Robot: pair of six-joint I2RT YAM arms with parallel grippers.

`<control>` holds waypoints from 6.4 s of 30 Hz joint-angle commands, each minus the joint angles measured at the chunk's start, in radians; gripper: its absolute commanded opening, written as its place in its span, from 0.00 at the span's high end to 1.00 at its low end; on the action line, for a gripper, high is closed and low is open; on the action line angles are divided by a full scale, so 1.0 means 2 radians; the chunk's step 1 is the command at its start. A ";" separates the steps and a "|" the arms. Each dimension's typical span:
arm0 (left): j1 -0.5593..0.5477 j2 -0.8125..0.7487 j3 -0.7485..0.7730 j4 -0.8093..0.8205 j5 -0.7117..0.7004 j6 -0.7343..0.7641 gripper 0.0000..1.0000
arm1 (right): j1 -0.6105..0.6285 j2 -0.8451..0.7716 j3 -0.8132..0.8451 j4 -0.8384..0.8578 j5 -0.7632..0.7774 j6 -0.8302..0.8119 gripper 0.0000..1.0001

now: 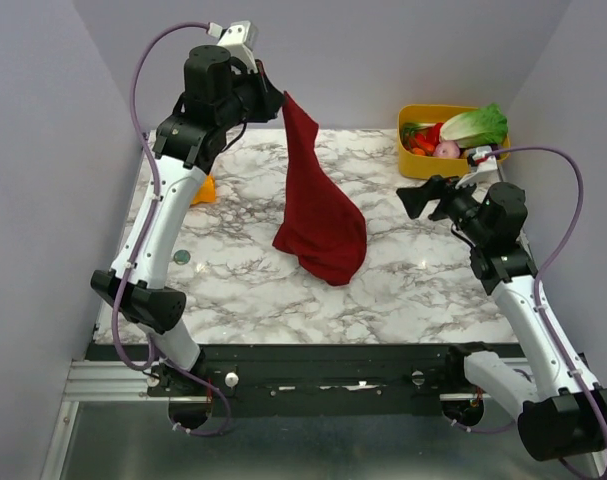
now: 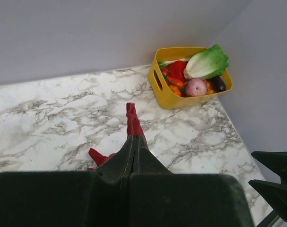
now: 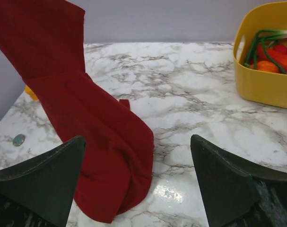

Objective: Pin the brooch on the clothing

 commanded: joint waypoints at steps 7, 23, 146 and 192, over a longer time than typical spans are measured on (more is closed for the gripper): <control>-0.023 -0.083 -0.078 -0.012 0.006 0.049 1.00 | 0.026 0.041 0.057 -0.024 -0.125 -0.007 0.00; -0.083 -0.137 -0.171 0.006 0.233 0.109 1.00 | 0.192 0.152 0.195 -0.023 -0.126 -0.068 0.00; -0.125 -0.196 -0.405 0.085 0.077 0.135 1.00 | 0.158 0.238 -0.018 -0.016 -0.256 -0.050 0.15; -0.125 -0.332 -0.039 0.019 -0.060 0.099 1.00 | 0.158 -0.067 0.392 -0.206 -0.189 -0.041 0.99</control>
